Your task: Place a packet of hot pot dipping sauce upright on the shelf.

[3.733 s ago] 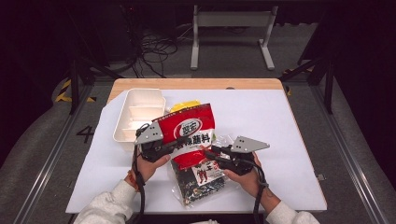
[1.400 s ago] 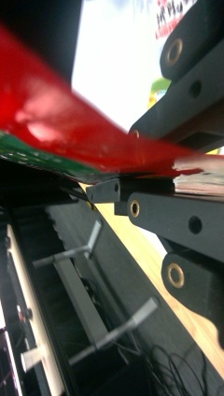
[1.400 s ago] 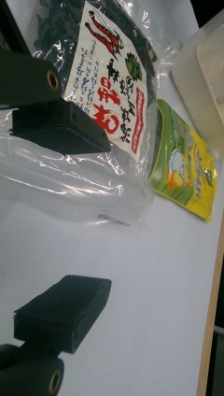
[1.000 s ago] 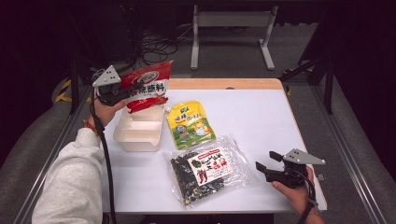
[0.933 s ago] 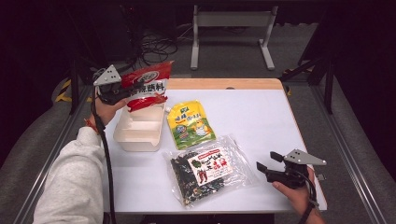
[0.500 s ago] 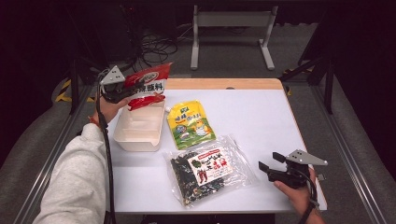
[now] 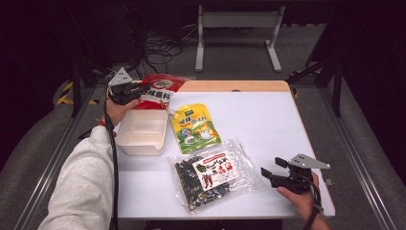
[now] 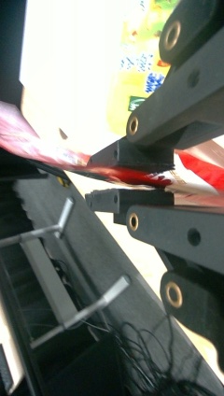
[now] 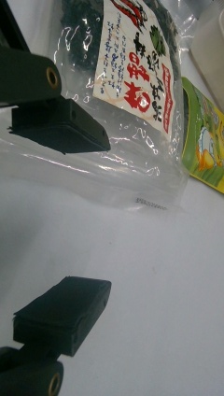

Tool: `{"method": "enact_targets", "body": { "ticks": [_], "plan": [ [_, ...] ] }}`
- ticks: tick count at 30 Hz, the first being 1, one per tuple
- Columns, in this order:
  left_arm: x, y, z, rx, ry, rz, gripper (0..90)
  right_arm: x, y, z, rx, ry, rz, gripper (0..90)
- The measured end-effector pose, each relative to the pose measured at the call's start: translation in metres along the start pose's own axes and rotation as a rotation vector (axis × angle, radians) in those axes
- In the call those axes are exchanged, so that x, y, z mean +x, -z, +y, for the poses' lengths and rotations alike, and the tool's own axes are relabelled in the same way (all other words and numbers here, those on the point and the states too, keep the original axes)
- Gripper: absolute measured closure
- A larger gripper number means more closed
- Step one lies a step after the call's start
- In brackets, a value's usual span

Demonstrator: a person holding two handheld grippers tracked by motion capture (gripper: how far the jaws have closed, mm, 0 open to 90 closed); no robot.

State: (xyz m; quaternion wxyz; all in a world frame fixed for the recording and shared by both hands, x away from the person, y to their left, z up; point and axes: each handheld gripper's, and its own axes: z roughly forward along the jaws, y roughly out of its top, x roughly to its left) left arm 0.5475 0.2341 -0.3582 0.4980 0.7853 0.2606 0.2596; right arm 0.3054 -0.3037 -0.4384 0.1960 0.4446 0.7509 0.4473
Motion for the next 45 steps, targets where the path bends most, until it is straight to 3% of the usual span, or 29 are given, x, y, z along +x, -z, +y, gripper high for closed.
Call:
{"method": "enact_targets", "body": {
  "ticks": [4,6,8,15,22,29,38,42,45],
  "plan": [
    [0.001,0.005,-0.006,0.007,0.021,0.011,75.5,0.001,0.0,0.0,0.003,0.007,0.006,27.2],
    [0.002,0.007,-0.013,0.036,0.028,0.018,75.5,0.001,0.0,0.0,0.005,0.01,0.008,27.3],
    [0.002,0.01,-0.021,0.042,0.036,0.002,79.1,0.001,0.001,0.0,0.003,0.011,0.016,27.2],
    [0.003,0.013,-0.037,0.079,0.069,0.006,80.6,0.004,0.0,0.001,0.011,0.016,0.026,26.4],
    [0.004,0.011,-0.045,0.139,0.039,0.004,86.7,0.004,-0.002,0.002,0.022,0.02,0.026,26.1],
    [0.006,0.009,-0.048,0.159,0.03,-0.012,88.3,0.001,-0.004,0.005,0.026,0.03,0.011,26.3],
    [0.009,0.008,-0.052,0.138,0.072,-0.022,87.7,0.002,-0.007,0.004,0.036,0.037,0.009,26.2],
    [0.008,0.011,-0.047,0.109,0.08,0.005,80.9,0.002,-0.008,0.003,0.041,0.031,0.01,26.3],
    [0.008,0.012,-0.043,0.089,0.079,0.003,73.3,0.002,-0.008,0.003,0.042,0.034,0.01,26.3]
  ]
}}
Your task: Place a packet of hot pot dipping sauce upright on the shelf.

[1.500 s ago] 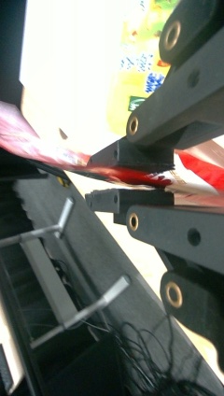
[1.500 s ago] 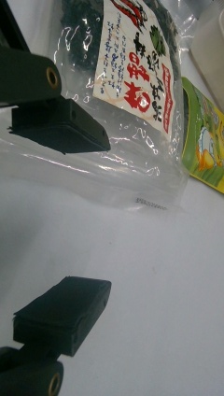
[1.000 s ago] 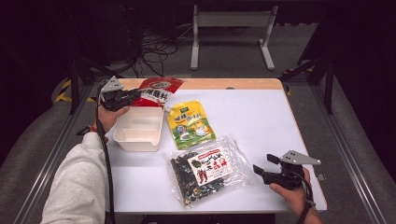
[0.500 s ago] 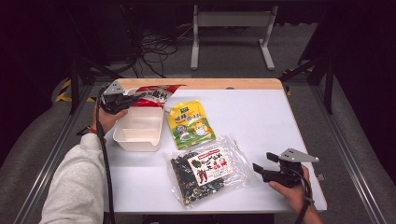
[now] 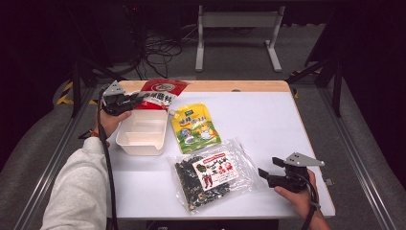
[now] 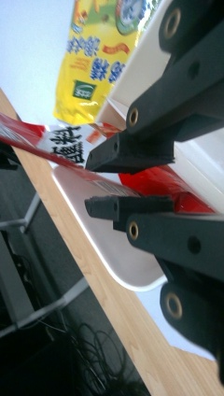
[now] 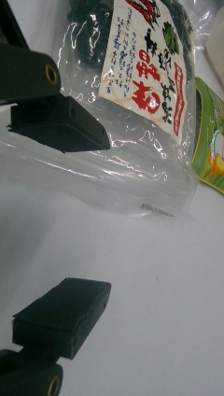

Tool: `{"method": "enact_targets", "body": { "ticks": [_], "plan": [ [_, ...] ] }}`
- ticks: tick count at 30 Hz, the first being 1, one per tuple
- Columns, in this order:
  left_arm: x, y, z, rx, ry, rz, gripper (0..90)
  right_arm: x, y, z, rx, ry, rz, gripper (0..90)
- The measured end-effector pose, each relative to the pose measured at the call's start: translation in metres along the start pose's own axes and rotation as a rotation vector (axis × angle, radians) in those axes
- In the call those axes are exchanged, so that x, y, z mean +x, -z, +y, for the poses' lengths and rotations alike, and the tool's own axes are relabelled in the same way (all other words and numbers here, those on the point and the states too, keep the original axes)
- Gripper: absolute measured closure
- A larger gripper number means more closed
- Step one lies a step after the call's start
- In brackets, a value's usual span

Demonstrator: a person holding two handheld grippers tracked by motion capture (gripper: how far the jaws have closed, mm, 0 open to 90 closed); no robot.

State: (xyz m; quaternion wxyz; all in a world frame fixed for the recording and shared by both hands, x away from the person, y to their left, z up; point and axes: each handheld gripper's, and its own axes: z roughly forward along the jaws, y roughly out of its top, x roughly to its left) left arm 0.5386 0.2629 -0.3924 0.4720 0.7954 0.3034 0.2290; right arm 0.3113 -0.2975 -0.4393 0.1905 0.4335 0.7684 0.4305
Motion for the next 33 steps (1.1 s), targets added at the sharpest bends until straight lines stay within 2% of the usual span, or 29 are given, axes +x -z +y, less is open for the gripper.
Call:
{"method": "enact_targets", "body": {
  "ticks": [2,5,7,9,11,16,22,28,33],
  "plan": [
    [-0.001,0.0,0.002,-0.016,0.009,-0.003,63.9,0.0,0.0,0.0,-0.001,-0.002,-0.001,26.3],
    [-0.003,-0.002,0.004,-0.023,0.022,-0.014,62.3,0.0,0.001,0.0,-0.001,-0.006,-0.001,26.4],
    [-0.003,-0.004,0.004,-0.001,0.002,-0.026,68.9,0.0,0.0,0.0,0.003,-0.008,-0.002,26.4],
    [-0.003,-0.005,0.003,0.007,0.011,-0.025,73.6,0.0,0.0,-0.001,0.006,-0.007,-0.001,26.4],
    [-0.002,-0.006,0.003,0.025,-0.004,-0.015,81.6,0.001,-0.001,-0.001,0.009,-0.005,-0.001,26.4],
    [-0.002,-0.007,0.001,0.051,-0.004,-0.011,88.6,0.001,-0.001,-0.001,0.007,-0.004,0.001,26.4],
    [0.001,-0.009,-0.003,0.064,-0.003,-0.023,89.5,0.002,-0.004,-0.002,0.024,0.003,0.001,26.4],
    [0.002,-0.011,-0.004,0.076,-0.001,-0.015,89.4,0.002,-0.005,-0.002,0.034,0.008,-0.001,26.4],
    [-0.001,-0.006,0.0,0.044,0.013,-0.005,84.8,0.002,-0.004,-0.001,0.032,0.008,-0.006,26.9]
  ]
}}
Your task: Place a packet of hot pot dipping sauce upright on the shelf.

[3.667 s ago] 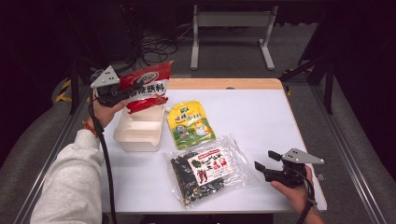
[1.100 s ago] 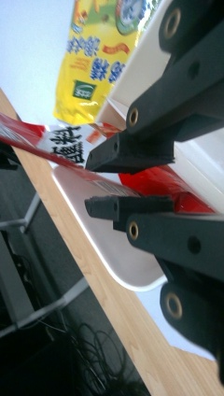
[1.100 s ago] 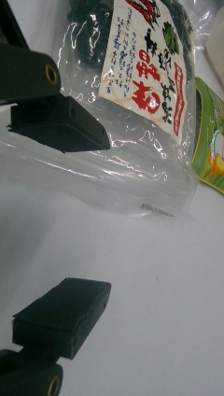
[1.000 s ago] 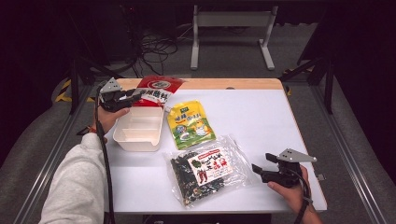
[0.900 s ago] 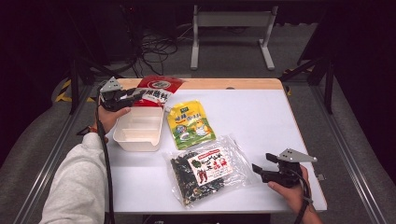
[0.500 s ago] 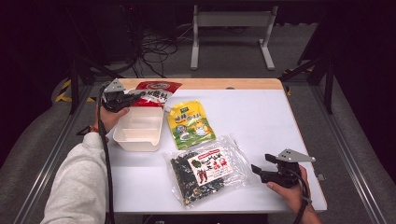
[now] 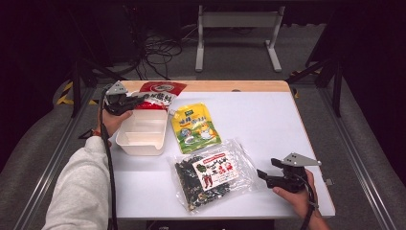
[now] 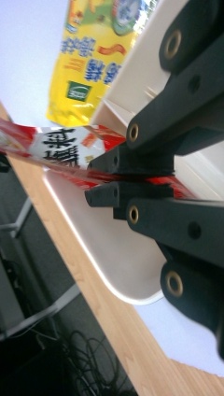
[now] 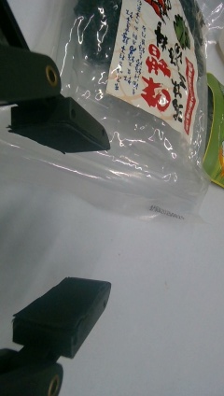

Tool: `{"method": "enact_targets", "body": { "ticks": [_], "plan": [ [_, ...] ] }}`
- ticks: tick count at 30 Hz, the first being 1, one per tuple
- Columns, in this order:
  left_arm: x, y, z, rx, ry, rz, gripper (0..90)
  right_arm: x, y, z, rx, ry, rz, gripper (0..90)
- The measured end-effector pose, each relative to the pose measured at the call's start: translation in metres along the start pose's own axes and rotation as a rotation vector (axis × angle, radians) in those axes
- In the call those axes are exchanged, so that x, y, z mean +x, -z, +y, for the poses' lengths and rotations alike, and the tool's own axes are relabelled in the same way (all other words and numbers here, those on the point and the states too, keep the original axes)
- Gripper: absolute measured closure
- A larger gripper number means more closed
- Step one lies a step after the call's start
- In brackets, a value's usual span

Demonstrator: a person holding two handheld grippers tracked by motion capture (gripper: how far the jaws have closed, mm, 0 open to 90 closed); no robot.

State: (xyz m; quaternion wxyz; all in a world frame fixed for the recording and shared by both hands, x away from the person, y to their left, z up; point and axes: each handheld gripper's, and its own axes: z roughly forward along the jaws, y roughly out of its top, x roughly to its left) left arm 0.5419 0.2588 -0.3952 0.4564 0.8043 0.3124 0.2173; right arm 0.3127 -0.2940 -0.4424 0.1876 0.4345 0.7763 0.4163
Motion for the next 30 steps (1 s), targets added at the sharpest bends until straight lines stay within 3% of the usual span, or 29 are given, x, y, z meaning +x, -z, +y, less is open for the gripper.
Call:
{"method": "enact_targets", "body": {
  "ticks": [5,10,16,18,24,30],
  "plan": [
    [-0.002,0.004,0.001,0.004,-0.006,0.015,81.7,-0.001,0.0,0.001,0.0,0.006,-0.001,27.2],
    [-0.002,0.013,0.0,-0.027,0.025,0.036,77.1,-0.001,0.002,0.005,-0.008,0.015,-0.002,27.4],
    [-0.008,0.034,-0.003,-0.074,0.05,0.052,68.1,-0.004,0.001,0.01,-0.015,0.023,0.002,28.1],
    [-0.012,0.043,-0.004,-0.086,0.036,0.067,65.4,-0.004,0.0,0.012,-0.019,0.029,0.003,28.8],
    [-0.031,0.078,-0.006,-0.151,0.025,0.057,60.0,-0.004,-0.005,0.019,-0.024,0.04,0.027,31.0],
    [-0.065,0.107,-0.016,-0.153,-0.028,0.044,51.9,-0.002,-0.012,0.024,-0.015,0.038,0.069,32.2]
  ]
}}
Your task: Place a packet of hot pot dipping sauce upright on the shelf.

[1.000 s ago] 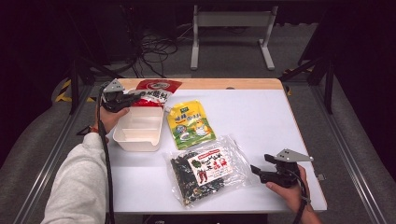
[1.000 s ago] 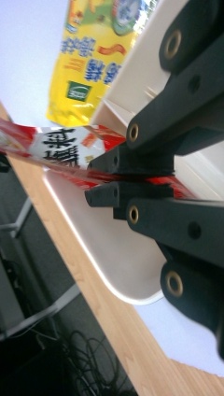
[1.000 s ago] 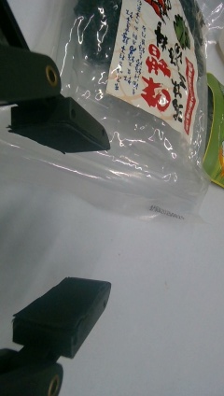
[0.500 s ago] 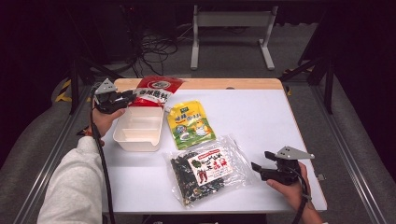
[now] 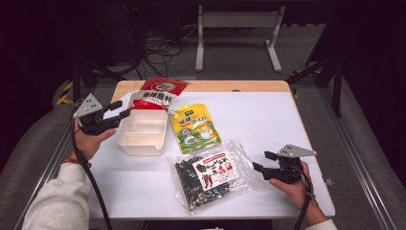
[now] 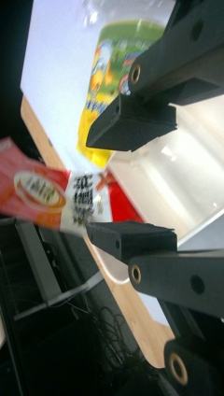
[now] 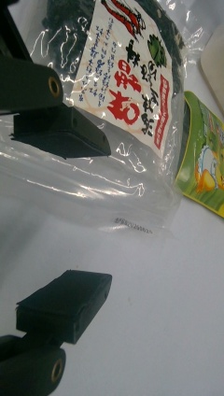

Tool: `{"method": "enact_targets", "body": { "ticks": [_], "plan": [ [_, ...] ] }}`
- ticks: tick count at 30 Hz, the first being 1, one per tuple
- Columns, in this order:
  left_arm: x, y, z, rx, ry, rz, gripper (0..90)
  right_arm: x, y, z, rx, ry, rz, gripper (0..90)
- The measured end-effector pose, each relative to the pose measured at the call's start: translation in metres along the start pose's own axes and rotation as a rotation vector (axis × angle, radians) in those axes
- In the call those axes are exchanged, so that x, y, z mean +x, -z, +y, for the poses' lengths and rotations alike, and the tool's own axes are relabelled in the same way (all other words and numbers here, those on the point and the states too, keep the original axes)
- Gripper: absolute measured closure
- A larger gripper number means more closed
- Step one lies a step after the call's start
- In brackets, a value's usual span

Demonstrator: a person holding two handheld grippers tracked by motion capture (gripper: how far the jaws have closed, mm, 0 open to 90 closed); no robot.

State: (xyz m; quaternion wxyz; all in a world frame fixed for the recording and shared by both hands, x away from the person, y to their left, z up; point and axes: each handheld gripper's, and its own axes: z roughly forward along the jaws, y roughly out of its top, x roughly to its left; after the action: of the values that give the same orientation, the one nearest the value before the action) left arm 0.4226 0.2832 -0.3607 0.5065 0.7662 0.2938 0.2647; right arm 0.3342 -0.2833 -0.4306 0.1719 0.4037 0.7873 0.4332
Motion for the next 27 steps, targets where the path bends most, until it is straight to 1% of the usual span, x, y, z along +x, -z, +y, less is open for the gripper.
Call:
{"method": "enact_targets", "body": {
  "ticks": [1,2,3,4,5,6,7,8,9,10,11,12,13,14,15,16,18,19,21,22,23,24,25,27],
  "plan": [
    [-0.008,0.005,-0.003,0.0,-0.011,-0.008,51.4,0.001,-0.002,0.001,0.006,0.004,0.001,31.9],
    [-0.013,0.008,-0.005,0.007,-0.011,-0.015,50.6,0.002,-0.003,0.002,0.012,0.008,0.012,31.7],
    [-0.019,0.01,-0.009,0.011,-0.019,-0.022,49.6,0.003,-0.005,0.002,0.014,0.007,0.019,31.1],
    [-0.028,0.014,-0.013,0.02,-0.026,-0.028,48.9,0.005,-0.006,0.002,0.022,0.011,0.027,30.5],
    [-0.033,0.016,-0.016,0.024,-0.025,-0.038,47.9,0.006,-0.008,0.002,0.034,0.015,0.033,29.9],
    [-0.044,0.02,-0.022,0.028,-0.036,-0.051,46.8,0.007,-0.01,0.001,0.036,0.016,0.039,29.2],
    [-0.044,0.02,-0.022,0.028,-0.036,-0.051,46.2,0.008,-0.013,0.0,0.051,0.016,0.052,28.3],
    [-0.058,0.023,-0.028,0.051,-0.058,-0.058,45.3,0.009,-0.015,-0.002,0.063,0.015,0.053,27.5],
    [-0.065,0.024,-0.031,0.057,-0.066,-0.068,43.4,0.01,-0.017,-0.003,0.073,0.008,0.062,27.0],
    [-0.065,0.024,-0.031,0.057,-0.066,-0.068,42.4,0.011,-0.019,-0.004,0.081,0.006,0.074,26.3],
    [-0.072,0.025,-0.035,0.066,-0.066,-0.082,40.6,0.013,-0.021,-0.004,0.089,0.013,0.076,25.3],
    [-0.079,0.025,-0.038,0.078,-0.069,-0.09,40.6,0.013,-0.021,-0.004,0.089,0.013,0.076,25.3],
    [-0.085,0.026,-0.043,0.079,-0.054,-0.104,38.4,0.015,-0.023,-0.004,0.102,0.015,0.078,24.4],
    [-0.092,0.025,-0.047,0.091,-0.043,-0.123,36.4,0.016,-0.025,-0.004,0.108,0.02,0.086,24.0],
    [-0.097,0.025,-0.051,0.104,-0.046,-0.123,33.6,0.017,-0.027,-0.004,0.114,0.024,0.092,23.5],
    [-0.102,0.023,-0.055,0.119,-0.042,-0.134,30.6,0.018,-0.029,-0.004,0.117,0.028,0.09,22.4],
    [-0.11,0.02,-0.063,0.131,-0.01,-0.164,23.9,0.018,-0.031,-0.004,0.127,0.024,0.094,20.4],
    [-0.115,0.018,-0.067,0.154,-0.01,-0.169,21.1,0.017,-0.031,-0.004,0.132,0.014,0.09,18.5],
    [-0.122,0.012,-0.074,0.193,-0.017,-0.186,16.7,0.015,-0.034,-0.005,0.144,-0.001,0.096,16.0],
    [-0.124,0.009,-0.077,0.208,-0.009,-0.195,15.3,0.014,-0.036,-0.006,0.156,-0.014,0.098,13.9],
    [-0.125,0.007,-0.078,0.222,-0.011,-0.203,14.2,0.013,-0.037,-0.006,0.158,-0.025,0.105,12.9],
    [-0.126,0.003,-0.079,0.237,-0.023,-0.211,13.5,0.013,-0.038,-0.006,0.155,-0.031,0.114,12.6],
    [-0.127,0.002,-0.08,0.246,-0.021,-0.209,12.9,0.013,-0.039,-0.005,0.159,-0.033,0.121,12.0],
    [-0.126,-0.002,-0.08,0.248,-0.01,-0.224,12.8,0.014,-0.04,-0.005,0.16,-0.033,0.129,12.2]
  ]
}}
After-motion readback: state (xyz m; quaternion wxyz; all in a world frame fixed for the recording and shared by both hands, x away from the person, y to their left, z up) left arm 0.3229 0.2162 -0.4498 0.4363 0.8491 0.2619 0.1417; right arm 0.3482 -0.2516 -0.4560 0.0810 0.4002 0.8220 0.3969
